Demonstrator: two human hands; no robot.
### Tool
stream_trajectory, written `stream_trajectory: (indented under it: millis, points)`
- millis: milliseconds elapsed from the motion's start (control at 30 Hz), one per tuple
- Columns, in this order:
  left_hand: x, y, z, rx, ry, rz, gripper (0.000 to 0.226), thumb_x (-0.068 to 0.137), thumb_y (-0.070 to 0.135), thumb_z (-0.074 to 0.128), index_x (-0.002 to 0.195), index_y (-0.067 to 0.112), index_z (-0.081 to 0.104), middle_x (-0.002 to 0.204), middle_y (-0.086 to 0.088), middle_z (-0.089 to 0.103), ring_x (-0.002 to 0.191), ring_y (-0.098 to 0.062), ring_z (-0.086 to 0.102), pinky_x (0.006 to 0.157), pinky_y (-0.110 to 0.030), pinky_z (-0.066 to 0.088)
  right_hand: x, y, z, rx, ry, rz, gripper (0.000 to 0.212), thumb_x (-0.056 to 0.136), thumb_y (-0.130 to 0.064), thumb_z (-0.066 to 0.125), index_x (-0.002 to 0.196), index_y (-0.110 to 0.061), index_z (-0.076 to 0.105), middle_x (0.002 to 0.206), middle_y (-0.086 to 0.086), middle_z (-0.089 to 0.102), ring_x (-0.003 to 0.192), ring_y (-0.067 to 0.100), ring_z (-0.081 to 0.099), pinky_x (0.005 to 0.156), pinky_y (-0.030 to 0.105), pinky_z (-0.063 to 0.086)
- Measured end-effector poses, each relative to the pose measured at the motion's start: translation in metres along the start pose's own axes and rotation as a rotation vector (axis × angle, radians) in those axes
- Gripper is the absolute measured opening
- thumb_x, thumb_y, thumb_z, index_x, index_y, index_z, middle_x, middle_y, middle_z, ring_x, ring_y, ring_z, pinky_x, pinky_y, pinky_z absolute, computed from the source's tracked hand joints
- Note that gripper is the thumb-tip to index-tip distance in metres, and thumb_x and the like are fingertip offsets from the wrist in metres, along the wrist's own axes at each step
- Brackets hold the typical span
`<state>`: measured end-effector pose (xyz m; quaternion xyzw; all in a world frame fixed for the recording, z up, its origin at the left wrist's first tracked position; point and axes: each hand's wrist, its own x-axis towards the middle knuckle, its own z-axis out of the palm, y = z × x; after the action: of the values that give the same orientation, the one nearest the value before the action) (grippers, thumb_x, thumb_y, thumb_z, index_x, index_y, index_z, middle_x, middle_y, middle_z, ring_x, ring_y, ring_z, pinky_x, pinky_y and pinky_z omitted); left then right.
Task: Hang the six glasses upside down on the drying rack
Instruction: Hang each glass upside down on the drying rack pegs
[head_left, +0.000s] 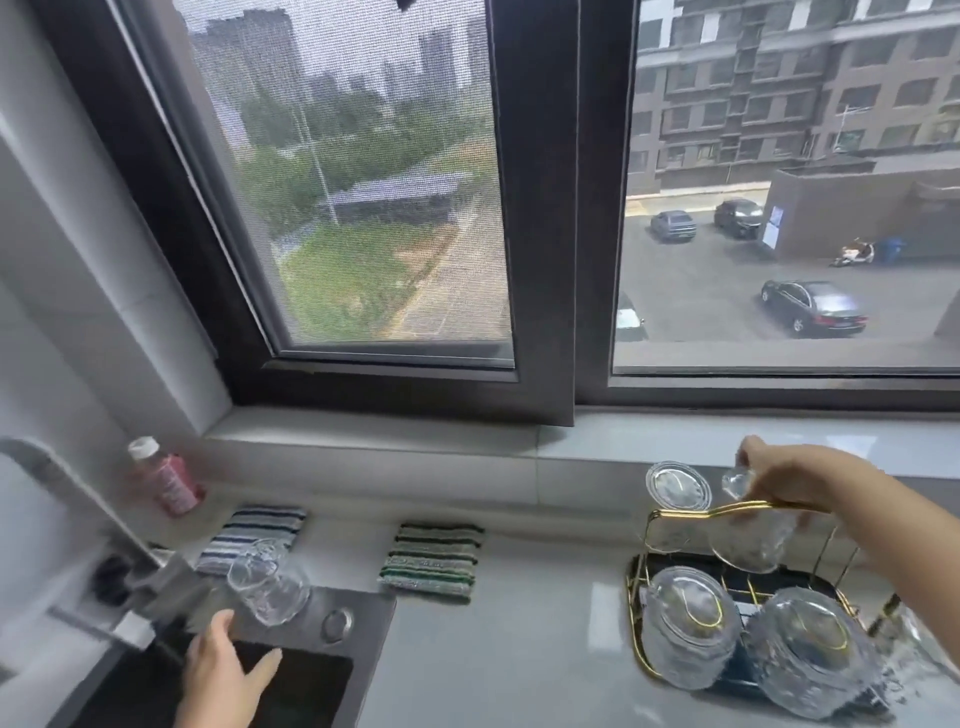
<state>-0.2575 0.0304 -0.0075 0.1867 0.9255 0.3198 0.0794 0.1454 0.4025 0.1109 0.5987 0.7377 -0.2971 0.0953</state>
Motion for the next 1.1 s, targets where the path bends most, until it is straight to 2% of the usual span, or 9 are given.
stream_trajectory:
  millis: [200,300,433,567,700,833,933,1000,1100]
  points:
    - [0.043,0.017,0.003,0.213,-0.107,0.067,0.097,0.071,0.025,0.077,0.140,-0.005,0.016,0.147,-0.028,0.026,0.135,-0.040,0.027,0.109,-0.049,0.029,0.023,0.017,0.002,-0.018,0.072,-0.036,0.053,0.066,-0.030,0.079,0.101,-0.003,0.050,0.089,0.012,0.058,0.075,0.025,0.059,0.051,0.035,0.056]
    - [0.059,0.023,0.005,0.306,-0.171,0.111,0.101,0.075,0.036,0.072,0.142,0.000,0.006,0.154,-0.022,0.010,0.140,-0.035,0.019,0.113,-0.044,0.026,0.031,0.031,0.000,-0.016,0.274,-0.103,0.059,0.063,-0.050,0.075,0.097,-0.005,0.060,0.104,0.019,0.065,0.078,0.024,0.054,0.071,0.035,0.047]
    - [0.084,0.023,0.008,0.309,-0.200,0.094,0.102,0.077,0.037,0.070,0.143,0.001,0.001,0.156,-0.020,0.004,0.143,-0.032,0.013,0.115,-0.042,0.024,0.018,0.050,0.005,0.357,0.443,-0.253,0.072,0.047,-0.065,0.068,0.102,-0.020,0.058,0.090,0.007,0.062,0.084,0.031,0.063,0.069,0.022,0.054]
    - [0.088,0.029,0.007,0.346,-0.201,0.084,0.093,0.080,0.032,0.068,0.143,0.000,0.008,0.152,-0.022,0.017,0.137,-0.035,0.029,0.110,-0.042,0.032,-0.027,0.040,0.012,0.430,0.566,-0.458,0.029,0.070,-0.050,0.063,0.096,-0.054,0.051,0.099,-0.033,0.056,0.092,-0.016,0.054,0.076,-0.004,0.043]
    - [0.066,0.055,-0.009,0.054,-0.124,0.184,0.078,0.072,0.006,0.076,0.134,-0.003,0.029,0.139,-0.028,0.036,0.125,-0.040,0.040,0.102,-0.047,0.036,-0.099,-0.012,0.039,0.562,0.651,-0.650,0.026,0.073,-0.036,0.056,0.096,-0.048,0.055,0.103,-0.015,0.057,0.092,-0.016,0.056,0.073,-0.006,0.042]
    - [-0.001,0.117,-0.039,-0.434,-0.303,0.389,0.070,0.067,0.018,0.081,0.121,0.033,0.040,0.126,0.007,0.050,0.107,-0.010,0.053,0.077,-0.024,0.045,-0.141,-0.071,0.078,0.594,0.431,-0.725,0.025,0.073,-0.042,0.047,0.098,-0.044,0.051,0.113,-0.006,0.059,0.099,-0.002,0.058,0.085,0.008,0.046]
    - [-0.079,0.173,-0.044,-0.715,-0.631,0.518,0.070,0.051,0.030,0.081,0.107,0.049,0.045,0.104,0.030,0.059,0.098,0.005,0.061,0.061,-0.015,0.055,-0.155,-0.106,0.104,0.931,-0.033,-0.612,0.046,0.075,-0.054,0.045,0.119,-0.041,0.041,0.133,-0.003,0.049,0.109,0.009,0.057,0.100,0.034,0.047]
    - [-0.122,0.198,-0.032,-0.817,-0.681,0.610,0.073,0.041,0.032,0.082,0.103,0.049,0.047,0.101,0.030,0.060,0.098,0.001,0.062,0.068,-0.017,0.055,-0.163,-0.109,0.107,1.251,-0.302,-0.625,0.045,0.082,-0.051,0.050,0.124,-0.034,0.046,0.130,0.002,0.056,0.113,0.021,0.058,0.094,0.041,0.052]
    - [-0.154,0.223,-0.013,-0.773,-0.679,0.730,0.100,0.036,0.045,0.084,0.119,0.053,0.029,0.120,0.030,0.049,0.115,0.008,0.049,0.095,-0.021,0.043,-0.176,-0.075,0.075,1.344,-0.165,-0.637,0.047,0.075,-0.045,0.056,0.118,-0.025,0.052,0.112,0.009,0.066,0.103,0.023,0.063,0.087,0.039,0.050]
